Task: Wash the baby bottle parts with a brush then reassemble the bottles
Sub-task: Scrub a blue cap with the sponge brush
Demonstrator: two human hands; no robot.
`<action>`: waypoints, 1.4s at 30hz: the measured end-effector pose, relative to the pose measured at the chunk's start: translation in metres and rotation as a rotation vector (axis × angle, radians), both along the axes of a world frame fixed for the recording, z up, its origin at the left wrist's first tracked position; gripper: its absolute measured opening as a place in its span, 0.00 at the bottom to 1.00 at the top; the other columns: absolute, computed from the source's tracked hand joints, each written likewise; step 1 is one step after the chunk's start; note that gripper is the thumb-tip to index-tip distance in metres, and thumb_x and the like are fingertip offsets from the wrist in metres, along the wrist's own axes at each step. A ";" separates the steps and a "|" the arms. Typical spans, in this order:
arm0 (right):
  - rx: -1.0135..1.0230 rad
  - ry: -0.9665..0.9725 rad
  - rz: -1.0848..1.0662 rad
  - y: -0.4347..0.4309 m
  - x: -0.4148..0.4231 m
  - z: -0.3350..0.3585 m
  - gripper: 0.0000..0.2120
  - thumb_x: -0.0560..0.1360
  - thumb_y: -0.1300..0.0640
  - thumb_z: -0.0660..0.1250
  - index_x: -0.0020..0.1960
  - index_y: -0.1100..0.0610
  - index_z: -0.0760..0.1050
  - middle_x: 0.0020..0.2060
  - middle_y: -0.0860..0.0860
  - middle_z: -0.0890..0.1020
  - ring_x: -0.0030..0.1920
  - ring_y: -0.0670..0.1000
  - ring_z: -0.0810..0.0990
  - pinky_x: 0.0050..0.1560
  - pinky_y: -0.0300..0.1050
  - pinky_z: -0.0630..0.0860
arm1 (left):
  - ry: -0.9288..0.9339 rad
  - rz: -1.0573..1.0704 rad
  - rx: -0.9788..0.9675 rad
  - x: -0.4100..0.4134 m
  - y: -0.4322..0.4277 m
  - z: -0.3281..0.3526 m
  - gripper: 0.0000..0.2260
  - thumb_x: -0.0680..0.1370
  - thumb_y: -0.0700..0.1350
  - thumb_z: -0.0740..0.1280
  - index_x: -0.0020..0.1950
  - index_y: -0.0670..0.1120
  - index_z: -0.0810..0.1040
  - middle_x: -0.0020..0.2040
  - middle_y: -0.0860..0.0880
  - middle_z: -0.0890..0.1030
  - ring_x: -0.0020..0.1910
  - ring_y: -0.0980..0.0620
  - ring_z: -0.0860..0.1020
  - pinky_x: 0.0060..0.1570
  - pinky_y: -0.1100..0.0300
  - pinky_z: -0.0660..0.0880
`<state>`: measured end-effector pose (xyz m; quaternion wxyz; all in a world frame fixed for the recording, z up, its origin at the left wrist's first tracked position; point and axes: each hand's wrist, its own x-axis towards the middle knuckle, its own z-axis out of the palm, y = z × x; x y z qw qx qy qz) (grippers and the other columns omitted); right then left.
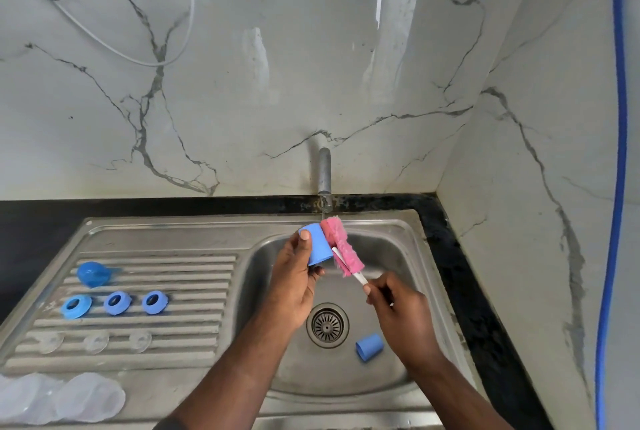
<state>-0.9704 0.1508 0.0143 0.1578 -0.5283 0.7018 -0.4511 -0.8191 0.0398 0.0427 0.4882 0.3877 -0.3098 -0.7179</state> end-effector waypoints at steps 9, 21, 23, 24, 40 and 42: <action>0.012 -0.009 -0.012 -0.004 0.001 -0.003 0.09 0.77 0.58 0.72 0.40 0.54 0.74 0.32 0.43 0.80 0.33 0.45 0.78 0.32 0.32 0.69 | 0.033 0.021 0.068 0.005 -0.004 -0.002 0.11 0.84 0.44 0.59 0.61 0.43 0.77 0.52 0.44 0.83 0.48 0.51 0.81 0.46 0.55 0.79; 0.029 0.035 0.019 -0.013 -0.003 -0.004 0.09 0.77 0.57 0.72 0.41 0.56 0.75 0.33 0.42 0.81 0.36 0.45 0.80 0.33 0.35 0.72 | 0.049 -0.048 0.082 0.005 -0.003 -0.004 0.15 0.81 0.50 0.62 0.60 0.41 0.78 0.54 0.44 0.83 0.51 0.51 0.81 0.50 0.56 0.81; 0.039 0.049 0.015 -0.016 -0.006 -0.003 0.08 0.77 0.58 0.71 0.41 0.56 0.75 0.32 0.42 0.81 0.36 0.44 0.80 0.33 0.32 0.71 | 0.037 -0.075 0.098 0.003 -0.002 -0.005 0.12 0.80 0.47 0.64 0.59 0.42 0.78 0.53 0.43 0.82 0.50 0.51 0.81 0.50 0.56 0.80; 0.056 0.055 0.017 -0.017 -0.006 -0.002 0.08 0.78 0.58 0.71 0.41 0.56 0.75 0.32 0.42 0.80 0.36 0.43 0.79 0.33 0.32 0.70 | 0.048 -0.064 0.116 0.003 -0.003 -0.005 0.15 0.78 0.48 0.65 0.60 0.41 0.78 0.54 0.43 0.81 0.51 0.50 0.81 0.49 0.56 0.81; 0.185 -0.020 0.023 -0.002 0.010 0.010 0.06 0.75 0.54 0.74 0.43 0.50 0.77 0.35 0.37 0.79 0.36 0.43 0.78 0.36 0.38 0.73 | 0.158 0.145 0.347 0.024 -0.019 -0.018 0.14 0.83 0.50 0.62 0.59 0.39 0.76 0.47 0.40 0.85 0.44 0.47 0.85 0.50 0.52 0.82; 0.210 -0.012 0.066 -0.002 0.013 0.009 0.07 0.75 0.55 0.75 0.43 0.50 0.77 0.34 0.36 0.79 0.34 0.42 0.77 0.35 0.35 0.71 | 0.148 0.147 0.341 0.024 -0.017 -0.016 0.11 0.83 0.48 0.62 0.57 0.40 0.76 0.47 0.40 0.83 0.47 0.47 0.84 0.55 0.51 0.79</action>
